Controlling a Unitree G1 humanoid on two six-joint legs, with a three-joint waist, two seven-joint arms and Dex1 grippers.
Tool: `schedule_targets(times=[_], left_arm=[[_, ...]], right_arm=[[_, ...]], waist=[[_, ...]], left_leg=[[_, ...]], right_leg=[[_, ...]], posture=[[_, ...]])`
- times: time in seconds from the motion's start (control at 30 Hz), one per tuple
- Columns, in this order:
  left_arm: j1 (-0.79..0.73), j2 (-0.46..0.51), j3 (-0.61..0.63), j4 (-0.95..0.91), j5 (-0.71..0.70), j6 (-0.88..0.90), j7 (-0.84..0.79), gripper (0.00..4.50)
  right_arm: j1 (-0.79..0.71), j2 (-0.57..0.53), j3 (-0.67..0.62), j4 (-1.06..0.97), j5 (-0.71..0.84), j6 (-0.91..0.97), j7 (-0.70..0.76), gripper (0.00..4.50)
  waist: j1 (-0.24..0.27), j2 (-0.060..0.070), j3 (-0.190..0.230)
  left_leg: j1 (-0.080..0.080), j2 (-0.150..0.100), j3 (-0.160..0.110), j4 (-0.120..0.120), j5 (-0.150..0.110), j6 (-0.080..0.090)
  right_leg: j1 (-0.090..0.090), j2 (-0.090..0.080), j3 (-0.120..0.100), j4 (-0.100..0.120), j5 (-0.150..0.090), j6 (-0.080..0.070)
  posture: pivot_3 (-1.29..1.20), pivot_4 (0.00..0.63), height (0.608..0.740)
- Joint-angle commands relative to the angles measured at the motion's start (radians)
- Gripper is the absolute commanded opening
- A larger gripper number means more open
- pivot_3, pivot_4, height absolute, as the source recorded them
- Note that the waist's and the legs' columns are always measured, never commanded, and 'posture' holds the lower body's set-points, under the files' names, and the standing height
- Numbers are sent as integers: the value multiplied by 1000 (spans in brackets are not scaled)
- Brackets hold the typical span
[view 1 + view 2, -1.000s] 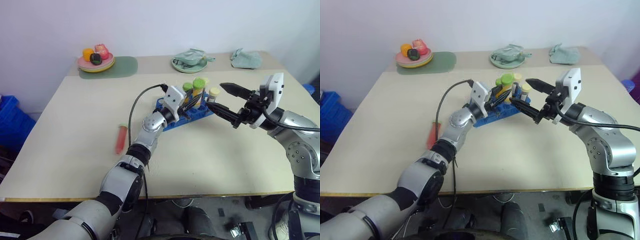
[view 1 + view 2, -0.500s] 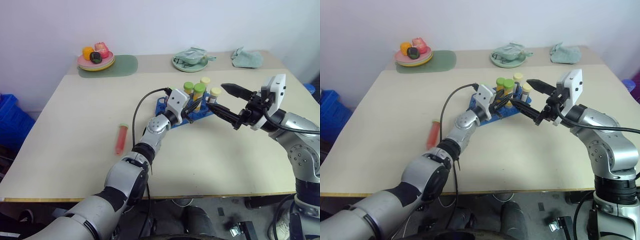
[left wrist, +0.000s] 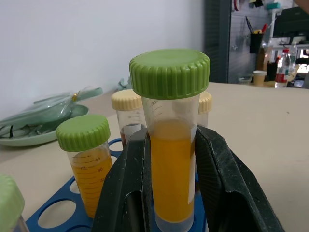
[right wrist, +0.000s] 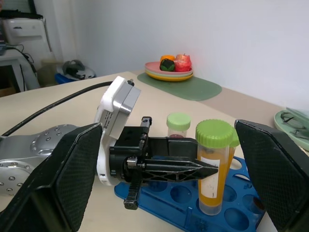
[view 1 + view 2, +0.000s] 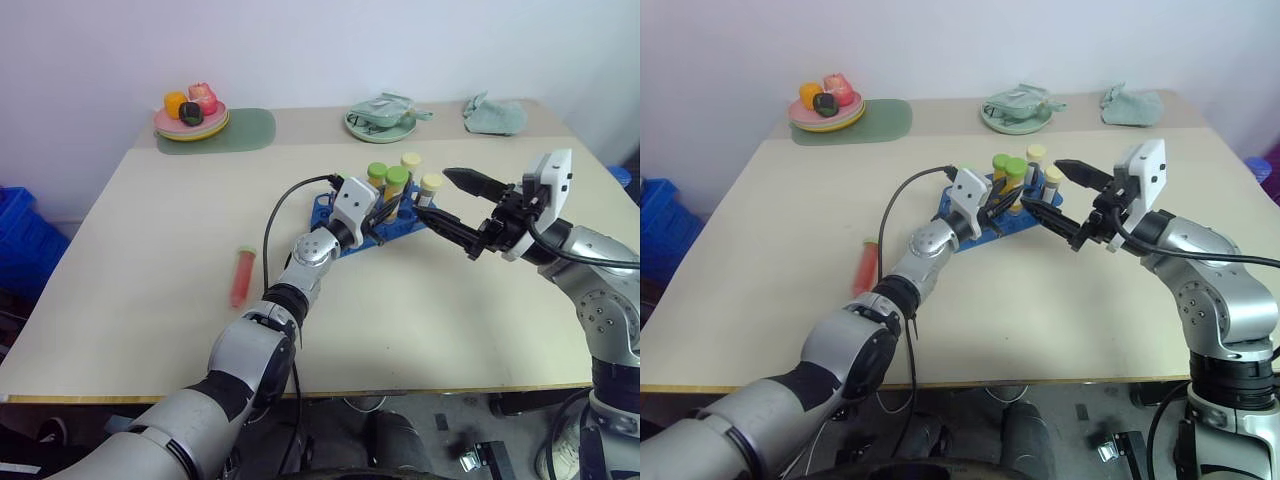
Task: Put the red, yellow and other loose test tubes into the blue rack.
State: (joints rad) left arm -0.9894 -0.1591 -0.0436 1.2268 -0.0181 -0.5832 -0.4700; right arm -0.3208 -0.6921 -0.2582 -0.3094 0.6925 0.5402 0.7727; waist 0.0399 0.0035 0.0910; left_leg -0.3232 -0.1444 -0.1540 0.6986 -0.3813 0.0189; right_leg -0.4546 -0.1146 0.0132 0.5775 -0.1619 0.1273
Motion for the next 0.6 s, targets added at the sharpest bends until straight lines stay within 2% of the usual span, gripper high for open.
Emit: schedule_targets(times=[0.03,0.43,0.6], left_arm=[[5,-5,9,-23,3,-20,-6,719],[11,3,17,-34,7,3,27,719],[-14,8,28,-22,1,27,44,3076]], right_arm=[[-6,-12,-31,-35,15,-7,-1,4500],[-10,-5,-22,-30,8,-13,-2,4500],[-16,-4,-17,-26,3,-15,-4,4500]], waist=[[0,0,0],[0,-1,2],[0,0,6]], left_leg=[[0,0,0,0,0,0],[0,0,0,0,0,0],[0,0,0,0,0,0]], right_leg=[[0,0,0,0,0,0],[0,0,0,0,0,0],[0,0,0,0,0,0]], posture=[[0,150,740],[0,150,740],[0,150,740]])
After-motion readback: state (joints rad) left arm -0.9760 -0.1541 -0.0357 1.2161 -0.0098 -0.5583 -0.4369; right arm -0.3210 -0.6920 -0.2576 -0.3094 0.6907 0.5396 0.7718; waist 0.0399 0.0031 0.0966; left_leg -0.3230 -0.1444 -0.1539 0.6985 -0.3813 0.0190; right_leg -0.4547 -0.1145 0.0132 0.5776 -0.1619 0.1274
